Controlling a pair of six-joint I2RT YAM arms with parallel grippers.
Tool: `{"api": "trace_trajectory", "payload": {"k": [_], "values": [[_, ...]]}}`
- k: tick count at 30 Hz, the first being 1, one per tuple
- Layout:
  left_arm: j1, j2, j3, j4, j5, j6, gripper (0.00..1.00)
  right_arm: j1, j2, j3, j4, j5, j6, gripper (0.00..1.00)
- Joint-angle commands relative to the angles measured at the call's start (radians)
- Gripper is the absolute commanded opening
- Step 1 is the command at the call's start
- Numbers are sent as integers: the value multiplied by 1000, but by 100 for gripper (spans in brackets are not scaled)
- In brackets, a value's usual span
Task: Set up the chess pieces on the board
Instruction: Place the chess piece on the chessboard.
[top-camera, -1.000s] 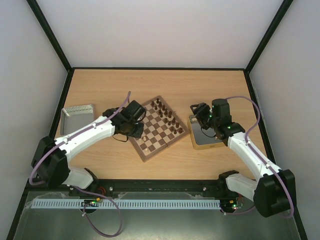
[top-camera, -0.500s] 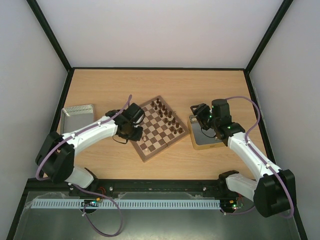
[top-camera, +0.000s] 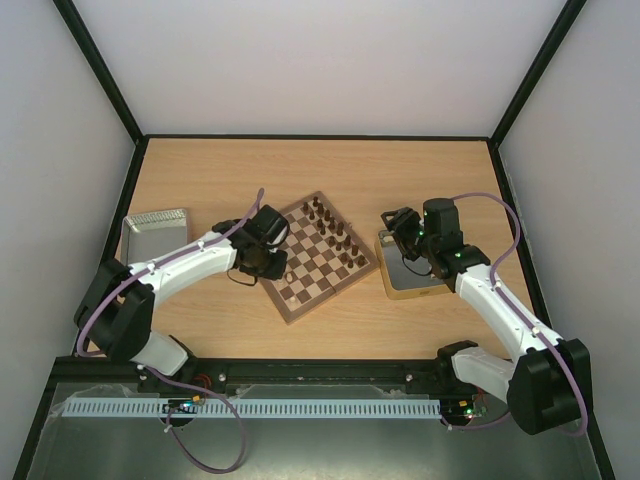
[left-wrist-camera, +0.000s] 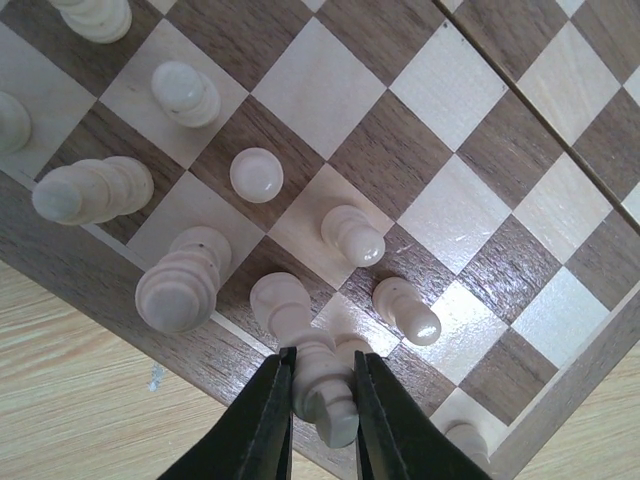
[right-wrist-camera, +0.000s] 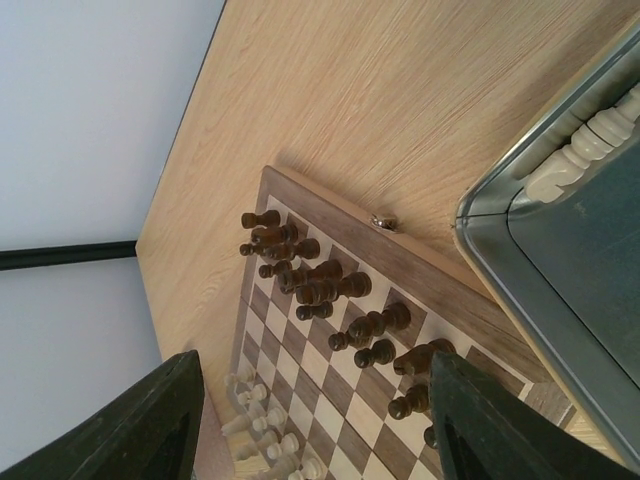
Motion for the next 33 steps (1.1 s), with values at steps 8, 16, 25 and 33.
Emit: {"api": "trace_trajectory", "payload": {"k": [8, 16, 25, 33], "values": [[14, -3, -17, -31, -4, 2, 25, 4, -12, 4, -12, 25, 1, 61], [14, -9, -12, -48, -24, 2, 26, 5, -17, -2, -11, 25, 1, 61], [16, -75, 21, -85, -9, 15, 43, 4, -17, 7, -47, 126, -73, 61], [28, -197, 28, -26, -111, -17, 49, 0, 38, -45, -65, 337, -120, 52]]}}
